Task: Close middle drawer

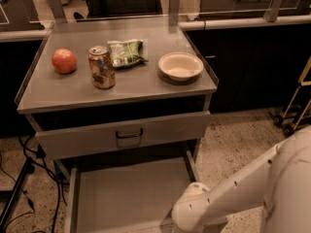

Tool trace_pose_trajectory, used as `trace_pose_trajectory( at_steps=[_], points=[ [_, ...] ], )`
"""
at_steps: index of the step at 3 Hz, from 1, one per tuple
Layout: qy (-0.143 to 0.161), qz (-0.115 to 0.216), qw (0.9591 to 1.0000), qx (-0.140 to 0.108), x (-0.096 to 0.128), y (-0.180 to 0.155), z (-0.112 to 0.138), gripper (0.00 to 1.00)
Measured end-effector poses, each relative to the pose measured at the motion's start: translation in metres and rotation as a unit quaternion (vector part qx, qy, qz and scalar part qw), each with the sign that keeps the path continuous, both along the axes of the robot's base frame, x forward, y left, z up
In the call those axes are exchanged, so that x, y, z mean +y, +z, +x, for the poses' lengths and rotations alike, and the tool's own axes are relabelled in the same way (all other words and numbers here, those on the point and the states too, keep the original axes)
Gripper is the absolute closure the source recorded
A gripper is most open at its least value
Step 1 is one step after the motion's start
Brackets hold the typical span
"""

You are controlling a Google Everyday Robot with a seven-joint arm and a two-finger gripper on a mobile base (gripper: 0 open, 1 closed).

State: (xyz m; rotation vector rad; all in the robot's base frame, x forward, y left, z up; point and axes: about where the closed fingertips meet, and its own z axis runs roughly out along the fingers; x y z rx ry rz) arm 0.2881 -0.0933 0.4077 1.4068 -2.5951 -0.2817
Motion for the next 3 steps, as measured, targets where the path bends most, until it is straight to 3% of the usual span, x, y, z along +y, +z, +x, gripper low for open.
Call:
trace_pose_trajectory(
  at_steps=[1, 3],
  points=[
    [0.007, -0.030, 0.9993, -0.023, 0.011, -0.005, 0.025, 1.00],
    [0.018, -0.055, 0.9961, -0.066, 0.022, 0.005, 0.061, 1.00]
  ],
)
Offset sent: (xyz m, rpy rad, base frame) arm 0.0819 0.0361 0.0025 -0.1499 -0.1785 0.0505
